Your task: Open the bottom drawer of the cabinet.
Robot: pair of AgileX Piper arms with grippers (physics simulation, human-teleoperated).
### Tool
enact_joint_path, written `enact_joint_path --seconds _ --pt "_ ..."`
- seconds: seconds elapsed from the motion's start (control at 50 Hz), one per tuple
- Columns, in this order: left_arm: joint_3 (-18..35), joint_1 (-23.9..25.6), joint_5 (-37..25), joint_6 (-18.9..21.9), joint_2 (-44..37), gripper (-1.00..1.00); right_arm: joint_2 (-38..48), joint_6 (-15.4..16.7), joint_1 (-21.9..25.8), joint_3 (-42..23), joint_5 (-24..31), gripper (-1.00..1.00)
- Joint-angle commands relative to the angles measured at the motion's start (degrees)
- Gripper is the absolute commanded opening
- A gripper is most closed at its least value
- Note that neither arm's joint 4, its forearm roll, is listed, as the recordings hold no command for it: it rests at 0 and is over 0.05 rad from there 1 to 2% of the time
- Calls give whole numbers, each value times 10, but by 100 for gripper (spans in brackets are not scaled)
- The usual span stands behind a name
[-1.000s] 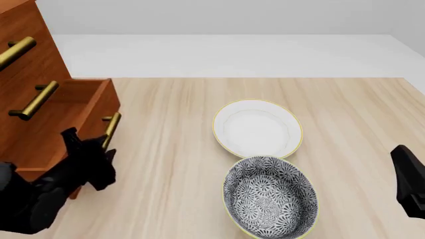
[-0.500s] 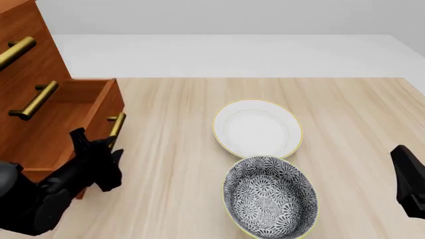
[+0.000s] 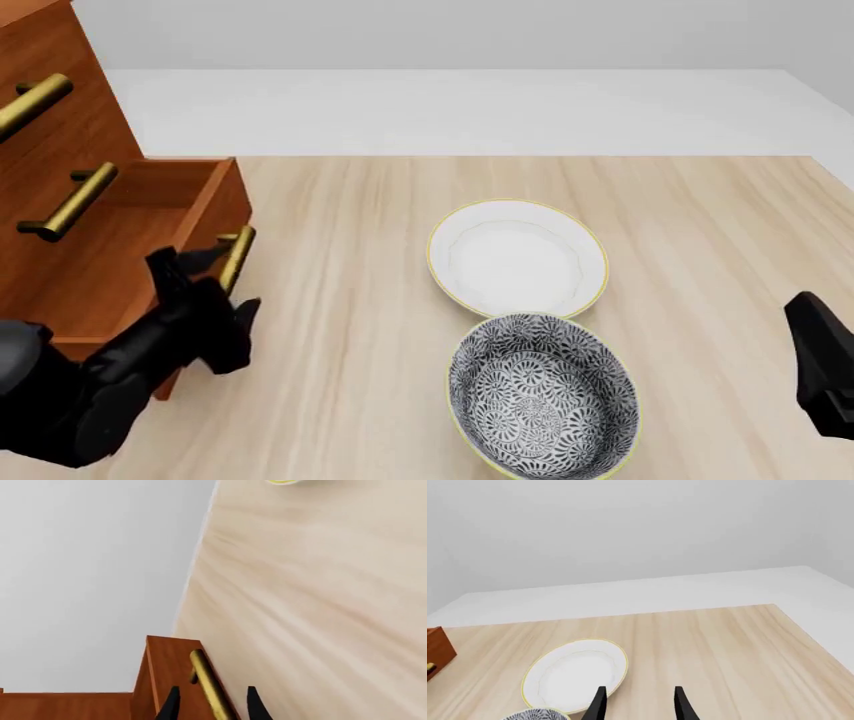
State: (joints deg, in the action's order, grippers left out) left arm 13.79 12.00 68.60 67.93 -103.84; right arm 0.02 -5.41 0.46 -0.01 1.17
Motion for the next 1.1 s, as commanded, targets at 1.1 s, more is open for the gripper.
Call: enact_joint_path --seconds 1.1 --pt "50 175 -375 -250 449 100 0 0 3 0 -4 100"
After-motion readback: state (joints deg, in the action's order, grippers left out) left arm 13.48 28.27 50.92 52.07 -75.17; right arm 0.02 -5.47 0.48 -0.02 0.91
